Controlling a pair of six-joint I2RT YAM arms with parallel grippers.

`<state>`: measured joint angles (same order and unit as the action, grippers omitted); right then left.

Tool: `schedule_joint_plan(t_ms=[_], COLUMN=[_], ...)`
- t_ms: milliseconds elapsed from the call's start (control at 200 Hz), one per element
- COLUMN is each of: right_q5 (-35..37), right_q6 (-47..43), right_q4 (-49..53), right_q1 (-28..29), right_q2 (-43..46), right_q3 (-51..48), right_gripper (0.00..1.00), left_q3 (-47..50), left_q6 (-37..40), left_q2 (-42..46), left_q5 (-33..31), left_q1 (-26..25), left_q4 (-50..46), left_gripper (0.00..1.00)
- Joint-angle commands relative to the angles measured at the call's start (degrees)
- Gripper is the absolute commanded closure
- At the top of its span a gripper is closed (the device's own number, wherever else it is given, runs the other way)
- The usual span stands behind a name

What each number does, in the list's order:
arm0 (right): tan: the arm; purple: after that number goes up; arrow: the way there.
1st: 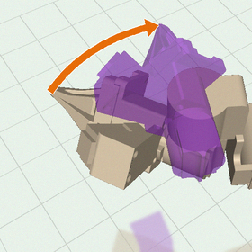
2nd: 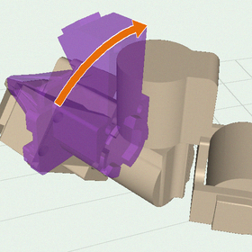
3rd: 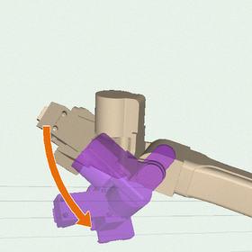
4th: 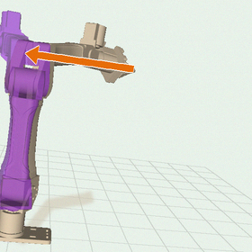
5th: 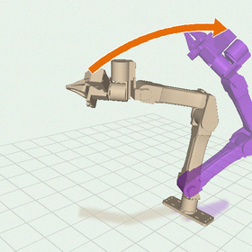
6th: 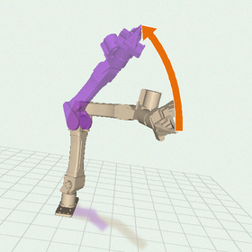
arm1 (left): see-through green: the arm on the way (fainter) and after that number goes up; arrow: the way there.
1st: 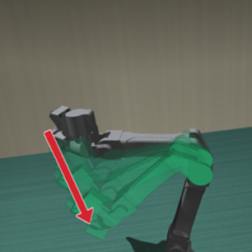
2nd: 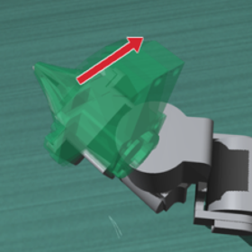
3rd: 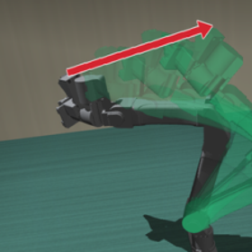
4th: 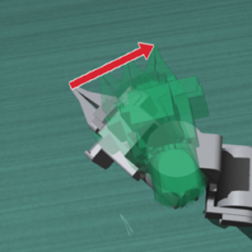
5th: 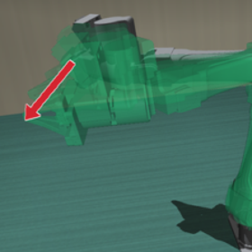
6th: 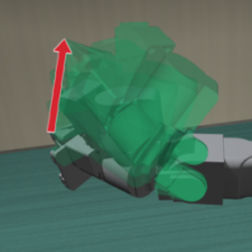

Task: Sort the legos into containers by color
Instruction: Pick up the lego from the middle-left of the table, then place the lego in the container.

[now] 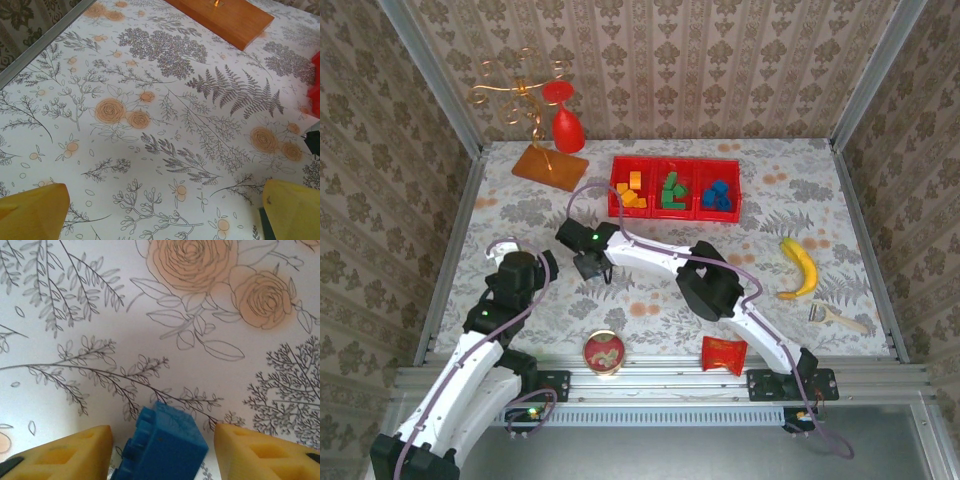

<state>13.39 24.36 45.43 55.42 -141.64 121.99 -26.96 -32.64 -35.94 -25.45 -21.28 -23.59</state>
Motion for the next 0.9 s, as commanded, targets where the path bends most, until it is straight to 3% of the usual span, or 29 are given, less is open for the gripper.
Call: schedule_joint_plan(t_ms=[0, 415, 695, 895], right_q5=[1.83, -1.40, 5.53, 6.76], right_q6=[1.22, 0.43, -1.07, -0.71], right_q4=[2.16, 0.01, -2.07, -4.02], right_q1=[-0.05, -1.21, -4.53, -12.44], right_q2=[3.57, 6.83, 20.20, 32.30], right_q3=[-3.09, -5.99, -15.99, -25.73], right_gripper=[0.48, 0.73, 0.75, 0.74], left_q3=[0.68, 0.42, 0.07, 0.07], left_q6=[-1.19, -1.02, -0.67, -0.76], left_q2=[0.05, 0.75, 1.34, 1.54], left_q5=[0.31, 0.14, -0.27, -0.05], left_q1=[0.36, 0.45, 0.41, 0.53], left_q4=[0.92, 0.13, -0.58, -0.66], left_gripper=[0.00, 0.00, 0.00, 0.00])
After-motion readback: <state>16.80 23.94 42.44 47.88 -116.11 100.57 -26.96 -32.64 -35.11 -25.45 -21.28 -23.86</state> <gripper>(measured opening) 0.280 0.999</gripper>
